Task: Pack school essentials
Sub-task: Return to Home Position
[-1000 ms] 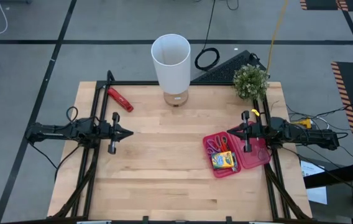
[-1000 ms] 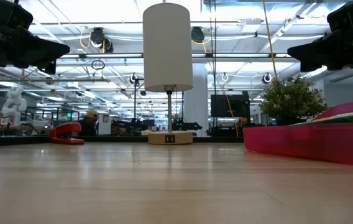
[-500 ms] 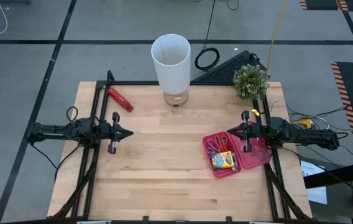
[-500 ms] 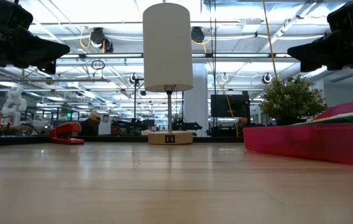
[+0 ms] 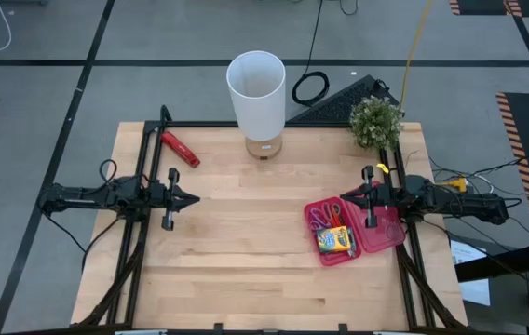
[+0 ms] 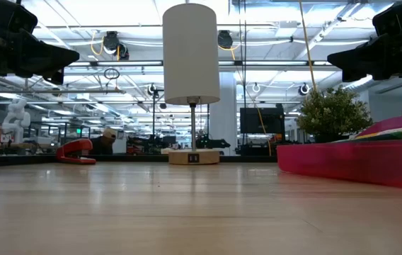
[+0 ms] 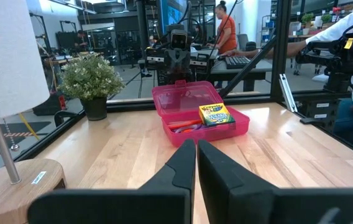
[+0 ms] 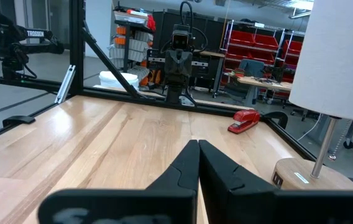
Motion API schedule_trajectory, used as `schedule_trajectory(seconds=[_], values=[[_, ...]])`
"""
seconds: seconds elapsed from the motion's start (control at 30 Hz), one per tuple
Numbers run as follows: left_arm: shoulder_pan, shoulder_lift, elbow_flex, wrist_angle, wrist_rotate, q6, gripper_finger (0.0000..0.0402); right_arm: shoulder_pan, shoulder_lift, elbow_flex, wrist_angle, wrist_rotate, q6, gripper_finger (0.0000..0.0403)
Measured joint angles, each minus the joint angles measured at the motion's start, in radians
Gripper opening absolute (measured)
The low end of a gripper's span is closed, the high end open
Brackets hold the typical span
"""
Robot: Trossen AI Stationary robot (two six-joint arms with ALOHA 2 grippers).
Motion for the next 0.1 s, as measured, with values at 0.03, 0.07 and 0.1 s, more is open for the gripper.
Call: schedule_trajectory(seconds=[0.03, 0.07, 0.1], values=[[0.000, 0.000, 0.000, 0.000, 0.000, 0.000, 0.0021, 0.000, 0.000, 0.000, 0.000, 0.000, 0.000, 0.0000], [0.000, 0.000, 0.000, 0.000, 0.000, 0.000, 0.0021, 0.000, 0.000, 0.000, 0.000, 0.000, 0.000, 0.0000], [0.000, 0.000, 0.000, 0.000, 0.000, 0.000, 0.0021, 0.000, 0.000, 0.000, 0.000, 0.000, 0.000, 0.0000]])
